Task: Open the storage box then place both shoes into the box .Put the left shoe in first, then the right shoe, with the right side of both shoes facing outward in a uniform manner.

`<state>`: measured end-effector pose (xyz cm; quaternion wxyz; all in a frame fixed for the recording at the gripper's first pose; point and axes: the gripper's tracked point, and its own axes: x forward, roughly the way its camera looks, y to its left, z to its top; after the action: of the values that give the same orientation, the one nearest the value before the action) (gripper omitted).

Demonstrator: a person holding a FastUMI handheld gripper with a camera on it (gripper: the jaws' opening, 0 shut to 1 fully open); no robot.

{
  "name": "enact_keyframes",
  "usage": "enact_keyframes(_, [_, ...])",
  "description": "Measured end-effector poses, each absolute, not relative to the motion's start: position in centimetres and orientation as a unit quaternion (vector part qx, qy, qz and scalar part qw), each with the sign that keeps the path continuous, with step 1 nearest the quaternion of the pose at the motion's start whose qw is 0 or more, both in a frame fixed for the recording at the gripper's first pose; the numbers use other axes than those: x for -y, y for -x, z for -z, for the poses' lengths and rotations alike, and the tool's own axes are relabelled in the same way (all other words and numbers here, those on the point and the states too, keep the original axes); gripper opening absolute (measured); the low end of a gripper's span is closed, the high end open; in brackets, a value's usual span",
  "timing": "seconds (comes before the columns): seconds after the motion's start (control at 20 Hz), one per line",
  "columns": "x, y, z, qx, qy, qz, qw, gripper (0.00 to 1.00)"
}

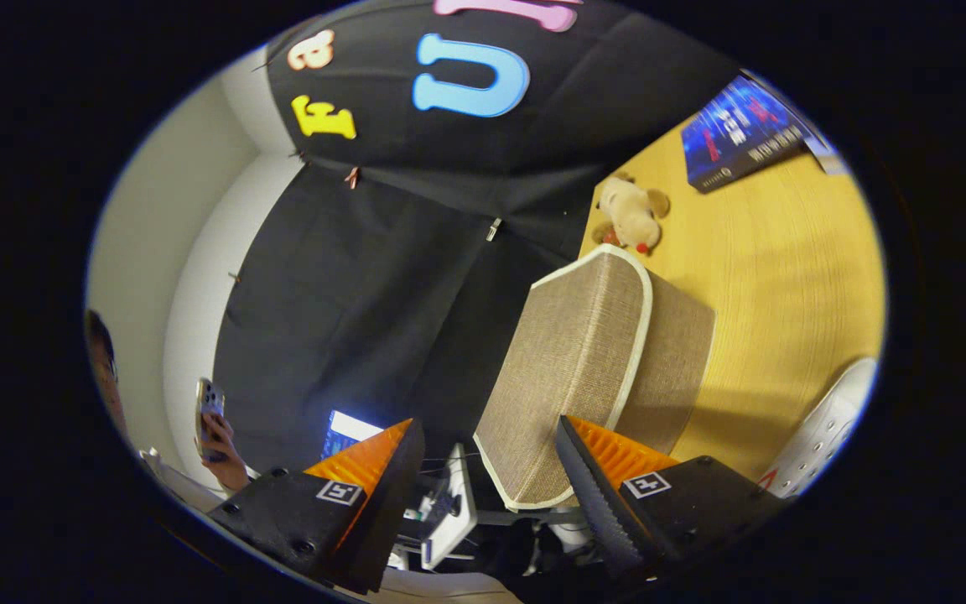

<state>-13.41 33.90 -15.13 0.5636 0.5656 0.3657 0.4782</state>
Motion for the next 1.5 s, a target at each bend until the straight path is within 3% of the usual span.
enact_keyframes(0.3, [-37.8, 14.0, 19.8, -0.417, -0.596, -0.472, 0.498, 0.96])
enact_keyframes(0.65, [-39.6, 13.5, 20.1, -0.409, -0.660, -0.483, 0.403, 0.95])
enact_keyframes(0.75, [-40.0, 13.5, 21.5, -0.415, -0.664, -0.476, 0.400, 0.75])
enact_keyframes(0.9, [-39.8, 13.2, 22.1, -0.406, -0.669, -0.472, 0.407, 0.14])
enact_keyframes(0.95, [-39.7, 13.5, 21.2, -0.401, -0.670, -0.479, 0.402, 0.09])
enact_keyframes(1.2, [-37.9, 13.7, 15.4, -0.353, -0.690, -0.491, 0.397, 0.05])
enact_keyframes(1.5, [-38.8, 12.0, 7.4, -0.313, -0.665, -0.501, 0.458, 0.05])
